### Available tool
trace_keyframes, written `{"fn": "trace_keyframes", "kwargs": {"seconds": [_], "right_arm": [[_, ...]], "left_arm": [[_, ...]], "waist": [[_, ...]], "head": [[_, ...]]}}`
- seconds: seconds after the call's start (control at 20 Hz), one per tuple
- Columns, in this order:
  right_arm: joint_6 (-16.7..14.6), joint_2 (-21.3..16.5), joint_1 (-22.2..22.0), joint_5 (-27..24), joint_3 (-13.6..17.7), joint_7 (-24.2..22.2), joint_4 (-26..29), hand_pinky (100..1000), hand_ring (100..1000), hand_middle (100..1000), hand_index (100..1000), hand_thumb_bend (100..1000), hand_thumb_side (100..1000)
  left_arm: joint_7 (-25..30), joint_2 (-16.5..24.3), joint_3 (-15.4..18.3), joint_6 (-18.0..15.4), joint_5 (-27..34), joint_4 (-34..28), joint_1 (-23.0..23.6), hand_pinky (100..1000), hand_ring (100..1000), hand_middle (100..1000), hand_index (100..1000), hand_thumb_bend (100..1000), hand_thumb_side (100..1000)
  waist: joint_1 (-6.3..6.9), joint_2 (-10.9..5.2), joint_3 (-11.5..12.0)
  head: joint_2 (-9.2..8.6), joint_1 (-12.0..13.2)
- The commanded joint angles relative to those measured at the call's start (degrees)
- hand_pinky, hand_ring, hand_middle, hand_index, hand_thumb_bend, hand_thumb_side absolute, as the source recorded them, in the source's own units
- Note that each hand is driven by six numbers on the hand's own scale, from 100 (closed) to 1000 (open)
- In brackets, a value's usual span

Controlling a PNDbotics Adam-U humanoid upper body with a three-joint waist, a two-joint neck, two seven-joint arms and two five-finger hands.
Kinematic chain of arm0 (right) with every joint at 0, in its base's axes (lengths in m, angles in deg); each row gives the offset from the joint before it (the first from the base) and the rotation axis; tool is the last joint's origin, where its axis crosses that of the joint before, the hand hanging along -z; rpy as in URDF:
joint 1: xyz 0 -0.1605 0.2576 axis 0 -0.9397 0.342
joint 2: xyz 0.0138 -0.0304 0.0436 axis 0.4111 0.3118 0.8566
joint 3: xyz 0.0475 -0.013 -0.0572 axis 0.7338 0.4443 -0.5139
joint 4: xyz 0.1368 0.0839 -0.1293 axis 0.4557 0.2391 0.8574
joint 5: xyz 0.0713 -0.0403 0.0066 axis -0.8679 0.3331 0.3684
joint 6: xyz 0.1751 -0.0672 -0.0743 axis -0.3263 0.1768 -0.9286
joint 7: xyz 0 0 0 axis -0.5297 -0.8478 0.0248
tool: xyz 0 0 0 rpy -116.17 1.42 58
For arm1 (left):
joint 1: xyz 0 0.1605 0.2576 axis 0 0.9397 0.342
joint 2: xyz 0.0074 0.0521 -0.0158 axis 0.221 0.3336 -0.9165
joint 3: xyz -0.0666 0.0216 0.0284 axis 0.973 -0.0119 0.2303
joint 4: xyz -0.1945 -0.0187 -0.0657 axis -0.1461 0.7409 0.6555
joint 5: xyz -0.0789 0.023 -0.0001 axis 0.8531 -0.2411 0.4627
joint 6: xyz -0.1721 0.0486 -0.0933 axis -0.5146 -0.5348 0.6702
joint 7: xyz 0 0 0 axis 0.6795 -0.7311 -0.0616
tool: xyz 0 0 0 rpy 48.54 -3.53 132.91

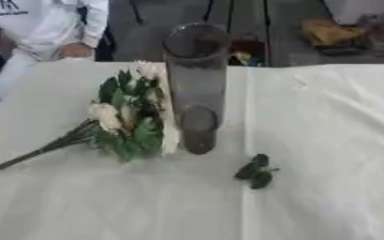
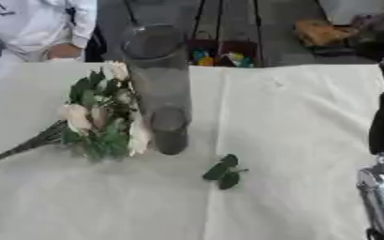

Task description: Arrange flowers into the vase.

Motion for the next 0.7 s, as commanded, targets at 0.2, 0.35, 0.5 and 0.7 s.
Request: {"fn": "trace_keyframes", "kwargs": {"seconds": [0.2, 0.35, 0.5, 0.7], "right_arm": [[0.5, -1.3, 0.1, -0.5, -0.4, -0.4, 1.0, 636, 606, 609, 739, 100, 1000], [0.6, -1.1, 0.2, -0.7, -0.7, -0.6, 1.0, 636, 606, 609, 739, 100, 1000], [0.7, -0.6, 0.4, -1.0, -1.2, -1.0, 1.0, 638, 607, 609, 738, 100, 1000], [0.8, 0.0, 0.8, -1.5, -1.8, -1.7, 1.0, 639, 607, 609, 738, 100, 1000]], "left_arm": [[4.4, 9.0, -4.8, 4.3, -4.5, 6.4, -1.7, 907, 1000, 1000, 1000, 162, 1000], [6.5, 12.5, -7.7, 6.4, -6.6, 9.9, -4.5, 913, 1000, 1000, 1000, 247, 1000], [8.8, 16.1, -10.8, 8.7, -8.9, 13.5, -7.6, 914, 1000, 1000, 1000, 286, 1000], [11.9, 20.9, -13.3, 11.7, -12.0, 14.3, -9.9, 903, 1000, 1000, 1000, 335, 1000]], "waist": [[0.31, -1.51, -0.6], [0.10, -1.59, -1.2], [-0.30, -1.59, -2.2], [-0.82, -1.37, -3.4]], "head": [[0.41, 0.7], [0.40, 1.4], [0.26, 2.5], [-0.17, 4.3]]}}
